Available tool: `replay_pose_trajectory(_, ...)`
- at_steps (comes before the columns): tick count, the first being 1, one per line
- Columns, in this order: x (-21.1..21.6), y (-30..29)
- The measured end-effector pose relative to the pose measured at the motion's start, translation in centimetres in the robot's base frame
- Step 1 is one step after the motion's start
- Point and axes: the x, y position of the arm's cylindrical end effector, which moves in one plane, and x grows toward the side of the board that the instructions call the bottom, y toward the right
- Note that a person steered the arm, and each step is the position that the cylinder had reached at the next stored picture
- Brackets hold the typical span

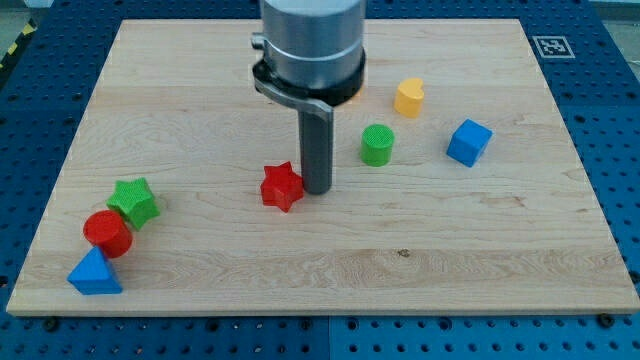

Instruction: Slide the red star into the red circle

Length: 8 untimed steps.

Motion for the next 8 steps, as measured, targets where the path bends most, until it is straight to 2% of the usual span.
replay_pose_trajectory(1,-0.5,0.0)
replay_pose_trajectory(2,-3.0,0.0)
replay_pose_trajectory(4,1.0,-1.9)
replay_pose_trajectory(6,-0.7,0.0)
replay_pose_trajectory(7,-1.6,-0.8)
replay_pose_trajectory(8,-1.6,-4.1)
